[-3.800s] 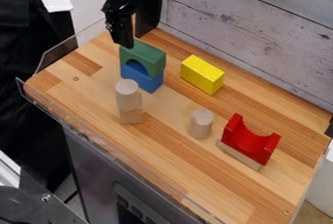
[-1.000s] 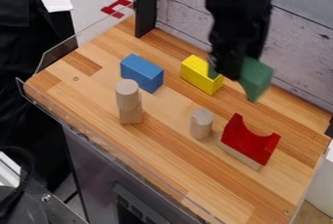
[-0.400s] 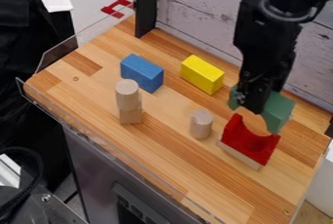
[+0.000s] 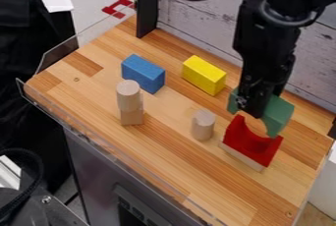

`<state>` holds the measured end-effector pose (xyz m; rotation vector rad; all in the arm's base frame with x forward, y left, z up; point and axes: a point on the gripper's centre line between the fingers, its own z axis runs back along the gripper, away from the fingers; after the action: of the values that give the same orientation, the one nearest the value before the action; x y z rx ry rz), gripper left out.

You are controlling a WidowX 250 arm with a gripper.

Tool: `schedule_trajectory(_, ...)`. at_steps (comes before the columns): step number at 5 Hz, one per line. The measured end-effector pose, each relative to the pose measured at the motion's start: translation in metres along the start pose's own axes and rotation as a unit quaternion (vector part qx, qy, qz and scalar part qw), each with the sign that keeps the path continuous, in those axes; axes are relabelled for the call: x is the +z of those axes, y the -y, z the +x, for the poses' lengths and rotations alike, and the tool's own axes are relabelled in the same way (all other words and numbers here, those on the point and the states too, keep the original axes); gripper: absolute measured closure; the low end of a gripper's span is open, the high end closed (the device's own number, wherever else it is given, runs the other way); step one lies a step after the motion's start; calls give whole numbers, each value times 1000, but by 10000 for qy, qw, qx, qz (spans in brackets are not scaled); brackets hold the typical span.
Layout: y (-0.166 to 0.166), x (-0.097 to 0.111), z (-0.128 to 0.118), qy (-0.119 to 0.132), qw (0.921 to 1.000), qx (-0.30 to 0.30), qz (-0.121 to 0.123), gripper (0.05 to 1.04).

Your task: Put the green arch on top of the red arch

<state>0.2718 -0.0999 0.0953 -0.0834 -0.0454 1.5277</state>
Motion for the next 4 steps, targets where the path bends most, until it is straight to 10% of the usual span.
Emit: schedule_trajectory(4, -1, -20, -5, -97, 9995, -135, 285, 537)
